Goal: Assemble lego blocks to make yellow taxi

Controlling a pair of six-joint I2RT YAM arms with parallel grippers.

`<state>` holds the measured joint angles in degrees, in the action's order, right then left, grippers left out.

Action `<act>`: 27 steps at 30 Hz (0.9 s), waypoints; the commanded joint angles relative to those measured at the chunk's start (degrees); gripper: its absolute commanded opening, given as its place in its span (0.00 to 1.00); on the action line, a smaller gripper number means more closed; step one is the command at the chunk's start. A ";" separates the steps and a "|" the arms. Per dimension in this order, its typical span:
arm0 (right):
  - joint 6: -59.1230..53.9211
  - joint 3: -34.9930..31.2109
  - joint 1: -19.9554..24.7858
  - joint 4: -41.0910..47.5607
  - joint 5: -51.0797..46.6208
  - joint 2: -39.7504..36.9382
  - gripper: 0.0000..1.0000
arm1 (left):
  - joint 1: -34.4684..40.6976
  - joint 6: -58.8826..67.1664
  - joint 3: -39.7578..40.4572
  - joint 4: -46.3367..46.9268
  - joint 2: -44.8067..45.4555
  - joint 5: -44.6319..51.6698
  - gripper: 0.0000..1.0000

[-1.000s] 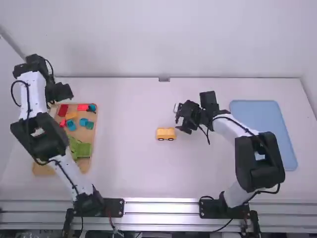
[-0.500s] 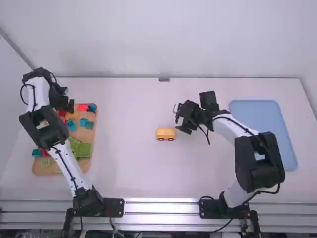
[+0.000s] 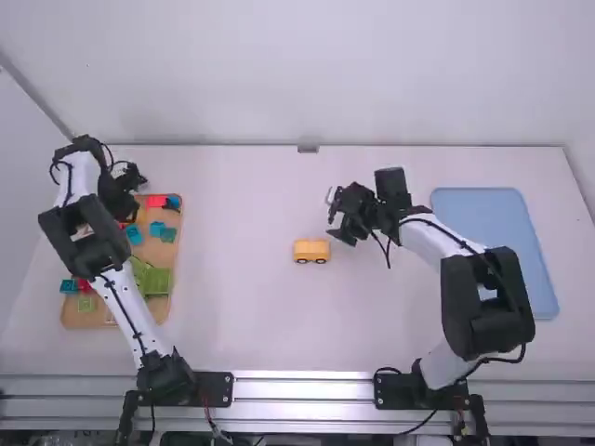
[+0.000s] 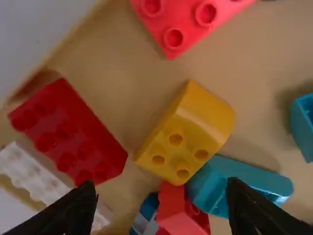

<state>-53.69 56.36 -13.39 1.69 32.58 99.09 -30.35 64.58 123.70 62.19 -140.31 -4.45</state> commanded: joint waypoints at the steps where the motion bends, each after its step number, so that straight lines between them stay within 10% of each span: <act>1: 1.40 0.57 -0.17 -0.07 0.39 -0.20 0.99 | 0.35 6.23 -1.68 -1.03 -0.04 0.96 0.65; 27: 5.92 0.63 -1.68 -3.39 -2.21 -0.20 0.98 | 0.35 14.32 -5.07 -1.11 -0.04 4.50 0.50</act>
<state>-48.34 56.34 -15.31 -1.54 30.35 99.09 -30.37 78.06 118.91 60.53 -140.29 -1.06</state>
